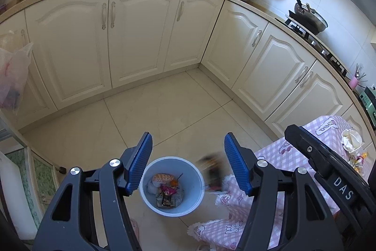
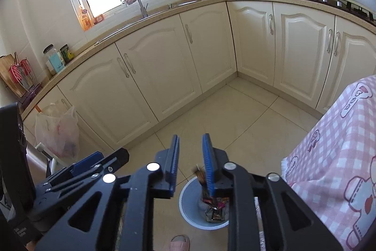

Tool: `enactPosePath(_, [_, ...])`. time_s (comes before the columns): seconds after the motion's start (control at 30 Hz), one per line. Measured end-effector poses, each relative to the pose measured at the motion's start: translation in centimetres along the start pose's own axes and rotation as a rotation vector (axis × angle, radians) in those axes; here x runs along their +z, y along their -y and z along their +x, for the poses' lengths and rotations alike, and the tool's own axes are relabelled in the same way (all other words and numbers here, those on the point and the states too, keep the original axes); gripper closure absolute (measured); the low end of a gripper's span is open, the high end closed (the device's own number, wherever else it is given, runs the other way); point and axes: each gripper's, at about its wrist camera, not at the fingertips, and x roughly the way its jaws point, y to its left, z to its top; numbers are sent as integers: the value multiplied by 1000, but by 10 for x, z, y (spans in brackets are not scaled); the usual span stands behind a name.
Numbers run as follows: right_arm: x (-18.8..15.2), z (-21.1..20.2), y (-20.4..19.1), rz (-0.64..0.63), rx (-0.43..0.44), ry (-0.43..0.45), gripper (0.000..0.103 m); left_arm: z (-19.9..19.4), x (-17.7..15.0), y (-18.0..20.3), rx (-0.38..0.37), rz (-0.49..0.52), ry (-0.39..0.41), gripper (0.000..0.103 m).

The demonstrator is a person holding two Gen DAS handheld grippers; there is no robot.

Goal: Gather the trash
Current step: 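Move both open tools back over the table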

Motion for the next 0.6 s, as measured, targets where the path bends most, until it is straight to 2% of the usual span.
enactPosePath(0.3, [0,-39,24,28,-42,39,82,-18,-1,31,-56,58,13,42])
enactPosePath(0.43, [-2,-67,45,50,-77,69,82,-27,-4,64,-105,106,16,42])
enactPosePath(0.6, [-9,-113,92,98,-153,118,82,-33,-17,117,-193,191,-2,41])
